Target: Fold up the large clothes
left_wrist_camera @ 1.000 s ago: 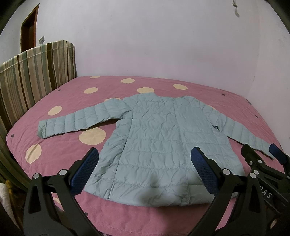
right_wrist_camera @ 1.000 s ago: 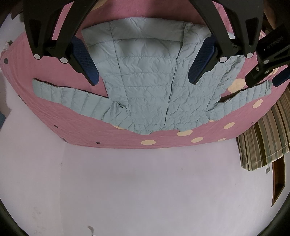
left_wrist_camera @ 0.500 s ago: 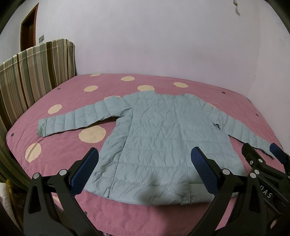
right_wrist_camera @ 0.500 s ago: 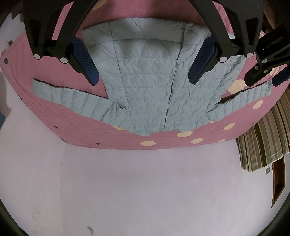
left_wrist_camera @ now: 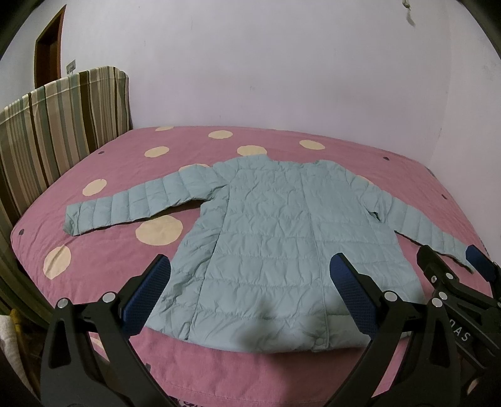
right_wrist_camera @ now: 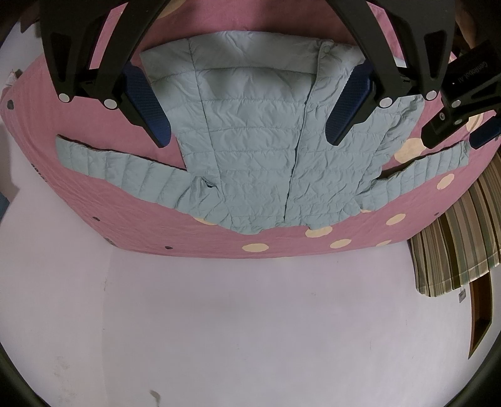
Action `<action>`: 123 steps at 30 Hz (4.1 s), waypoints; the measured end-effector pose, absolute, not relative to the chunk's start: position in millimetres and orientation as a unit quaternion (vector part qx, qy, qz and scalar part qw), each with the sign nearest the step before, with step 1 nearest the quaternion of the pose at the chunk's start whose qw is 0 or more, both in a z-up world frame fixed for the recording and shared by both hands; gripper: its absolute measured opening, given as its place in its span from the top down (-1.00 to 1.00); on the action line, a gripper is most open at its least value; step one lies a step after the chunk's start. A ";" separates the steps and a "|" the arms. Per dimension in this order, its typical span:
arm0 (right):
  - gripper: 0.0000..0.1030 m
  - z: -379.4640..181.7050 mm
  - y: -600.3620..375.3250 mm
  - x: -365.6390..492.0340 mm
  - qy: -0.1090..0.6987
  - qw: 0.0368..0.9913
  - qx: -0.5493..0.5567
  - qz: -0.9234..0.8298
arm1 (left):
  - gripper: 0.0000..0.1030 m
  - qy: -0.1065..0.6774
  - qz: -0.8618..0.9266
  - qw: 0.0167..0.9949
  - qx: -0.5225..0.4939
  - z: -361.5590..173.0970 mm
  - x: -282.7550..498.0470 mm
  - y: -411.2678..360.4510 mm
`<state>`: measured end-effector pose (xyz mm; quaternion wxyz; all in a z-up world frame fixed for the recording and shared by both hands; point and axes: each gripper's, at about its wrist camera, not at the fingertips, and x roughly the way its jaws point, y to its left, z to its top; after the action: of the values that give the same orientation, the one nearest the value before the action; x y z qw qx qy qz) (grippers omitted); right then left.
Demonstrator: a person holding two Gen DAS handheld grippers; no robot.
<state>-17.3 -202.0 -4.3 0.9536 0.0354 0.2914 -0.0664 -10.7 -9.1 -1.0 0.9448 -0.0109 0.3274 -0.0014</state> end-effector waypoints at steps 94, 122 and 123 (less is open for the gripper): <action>0.72 -116.7 -580.6 56.9 0.222 0.838 0.432 -0.250 | -0.96 0.461 0.312 0.823 -0.110 -163.4 134.2 215.7; 0.72 -80.6 -156.1 310.8 0.388 0.911 0.071 0.121 | -0.96 0.460 0.309 0.824 -0.118 -167.1 133.9 216.8; 0.72 -85.1 -147.1 311.0 0.394 0.908 0.065 0.125 | -0.96 0.460 0.309 0.824 -0.118 -167.2 134.2 216.7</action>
<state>311.0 -147.1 -85.1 0.9082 0.0648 0.3941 0.1250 134.2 216.7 -167.2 0.8242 -0.1182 0.4598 0.3086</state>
